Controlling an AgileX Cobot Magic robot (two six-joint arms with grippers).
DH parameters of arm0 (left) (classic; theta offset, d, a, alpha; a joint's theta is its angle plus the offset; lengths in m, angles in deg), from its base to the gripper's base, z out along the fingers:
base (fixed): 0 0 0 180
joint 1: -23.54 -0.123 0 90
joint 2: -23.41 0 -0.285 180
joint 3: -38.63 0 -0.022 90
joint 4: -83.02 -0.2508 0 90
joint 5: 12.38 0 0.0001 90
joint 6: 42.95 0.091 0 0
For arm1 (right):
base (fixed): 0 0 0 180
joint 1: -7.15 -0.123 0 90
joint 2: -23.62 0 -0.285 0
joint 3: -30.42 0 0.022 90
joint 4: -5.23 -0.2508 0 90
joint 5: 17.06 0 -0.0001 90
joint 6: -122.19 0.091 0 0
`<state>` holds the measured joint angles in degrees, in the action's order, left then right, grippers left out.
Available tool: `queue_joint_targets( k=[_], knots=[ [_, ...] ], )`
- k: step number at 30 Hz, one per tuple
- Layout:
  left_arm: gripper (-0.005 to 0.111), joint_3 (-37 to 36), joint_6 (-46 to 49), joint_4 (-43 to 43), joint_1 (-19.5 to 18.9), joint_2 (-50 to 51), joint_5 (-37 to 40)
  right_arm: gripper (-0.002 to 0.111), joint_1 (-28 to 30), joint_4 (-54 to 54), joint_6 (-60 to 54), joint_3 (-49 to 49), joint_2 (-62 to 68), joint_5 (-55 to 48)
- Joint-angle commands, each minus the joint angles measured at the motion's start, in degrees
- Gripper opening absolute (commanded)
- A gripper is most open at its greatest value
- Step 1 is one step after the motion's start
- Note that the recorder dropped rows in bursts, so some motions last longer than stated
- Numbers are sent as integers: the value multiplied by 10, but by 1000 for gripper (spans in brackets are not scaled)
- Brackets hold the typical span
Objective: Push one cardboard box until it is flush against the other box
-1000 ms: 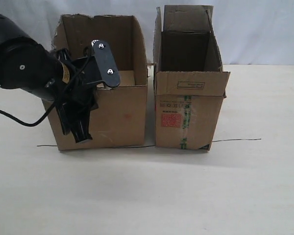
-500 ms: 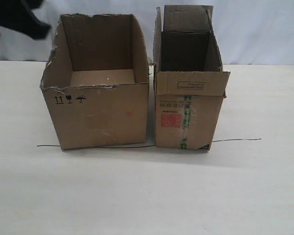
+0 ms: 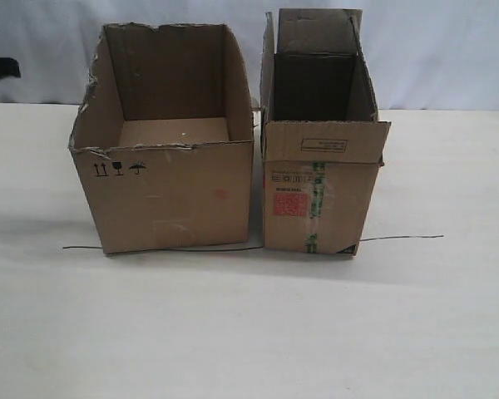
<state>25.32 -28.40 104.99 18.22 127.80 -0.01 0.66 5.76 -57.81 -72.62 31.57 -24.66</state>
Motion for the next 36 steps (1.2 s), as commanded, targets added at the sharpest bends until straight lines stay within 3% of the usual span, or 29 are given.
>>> queue_joint_targets(
  k=[1,3,5,9,12,15,20,22,27,32,36],
  knots=[
    [0,34,157,134,-1,85,-13,5,-3,-1,0,3,-2,0],
    [0,61,218,117,-1,115,10,5,-3,-1,0,3,-2,0],
    [0,91,225,48,-1,138,50,5,-3,-1,0,3,-2,0],
    [0,153,117,-92,-1,162,147,5,-3,-1,0,3,-2,0],
    [0,194,64,-113,-14,166,213,5,-3,-1,0,3,-2,0],
    [0,210,115,22,-59,166,251,5,-3,-1,0,3,-2,0],
    [0,172,453,503,-172,173,379,5,-3,-1,0,3,-2,0],
    [0,151,514,599,-191,182,433,5,-3,-1,0,3,-2,0],
    [0,133,578,669,-189,222,443,5,-3,-1,0,3,-2,0],
    [0,133,624,761,-166,276,462,5,-3,-1,0,3,-2,0],
    [0,149,632,780,-143,317,474,5,-3,-1,0,3,-2,0]
  ],
)
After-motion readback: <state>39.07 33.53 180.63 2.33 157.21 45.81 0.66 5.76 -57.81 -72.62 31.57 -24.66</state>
